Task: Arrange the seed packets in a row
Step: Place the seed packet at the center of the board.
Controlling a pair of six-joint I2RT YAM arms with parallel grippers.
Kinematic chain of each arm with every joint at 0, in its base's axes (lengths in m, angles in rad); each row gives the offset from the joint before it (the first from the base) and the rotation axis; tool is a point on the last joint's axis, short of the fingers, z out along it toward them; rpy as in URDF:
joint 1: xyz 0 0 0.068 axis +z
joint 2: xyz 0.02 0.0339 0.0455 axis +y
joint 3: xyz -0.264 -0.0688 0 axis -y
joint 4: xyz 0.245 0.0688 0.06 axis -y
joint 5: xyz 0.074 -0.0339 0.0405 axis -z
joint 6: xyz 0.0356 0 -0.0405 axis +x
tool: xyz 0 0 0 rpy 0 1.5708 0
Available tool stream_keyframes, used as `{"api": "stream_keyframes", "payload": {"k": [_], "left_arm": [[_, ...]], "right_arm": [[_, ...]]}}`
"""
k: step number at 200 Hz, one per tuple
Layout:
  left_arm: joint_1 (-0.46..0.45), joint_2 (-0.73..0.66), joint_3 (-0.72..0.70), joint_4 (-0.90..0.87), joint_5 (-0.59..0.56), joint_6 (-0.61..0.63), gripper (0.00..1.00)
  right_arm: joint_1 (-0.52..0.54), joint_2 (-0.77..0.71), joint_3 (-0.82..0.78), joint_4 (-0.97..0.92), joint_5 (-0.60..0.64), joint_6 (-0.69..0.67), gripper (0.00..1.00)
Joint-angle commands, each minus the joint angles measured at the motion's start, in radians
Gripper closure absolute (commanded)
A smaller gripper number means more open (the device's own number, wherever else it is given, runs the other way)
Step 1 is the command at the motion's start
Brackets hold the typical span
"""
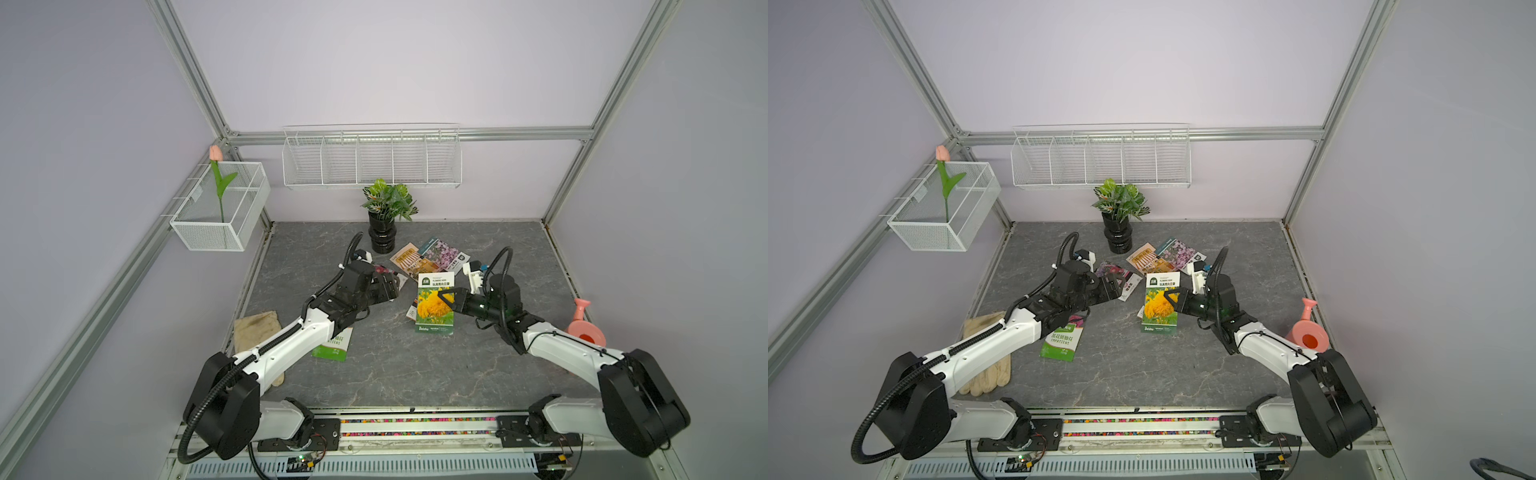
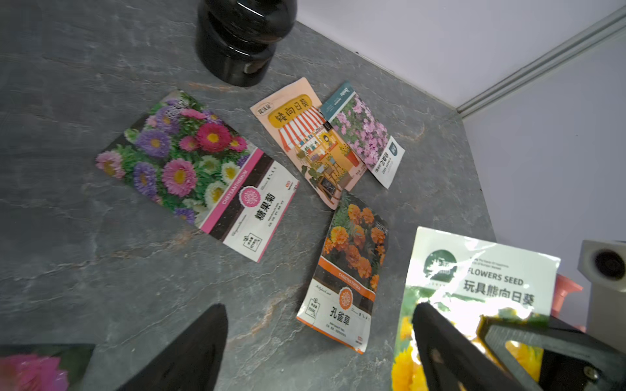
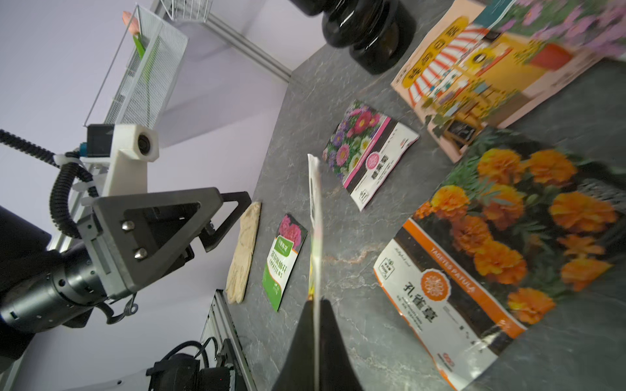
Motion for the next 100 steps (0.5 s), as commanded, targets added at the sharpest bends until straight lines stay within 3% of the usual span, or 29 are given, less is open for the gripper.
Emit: {"api": "stream_keyframes", "payload": {"k": [1, 22, 73, 100], "left_arm": [[-0.001, -0.085, -0.044, -0.046, -0.119, -0.015, 0.07], [0.0, -0.165, -0.084, -0.043, -0.176, -0.022, 0.0], [0.004, -0.312, -0.154, -0.095, -0.338, -0.077, 0.01], [0.01, -0.364, -0.19, -0.101, -0.366, -0.099, 0.01]], "right_arm": [[0.075, 0.082, -0.011, 0.112, 0.071, 0.072, 0.93], [0.161, 0.173, 0.004, 0.191, 0.12, 0.131, 0.93], [0.33, 0.365, 0.1, 0.279, 0.254, 0.248, 0.93], [0.383, 0.45, 0.163, 0.292, 0.308, 0.299, 0.93]]}}
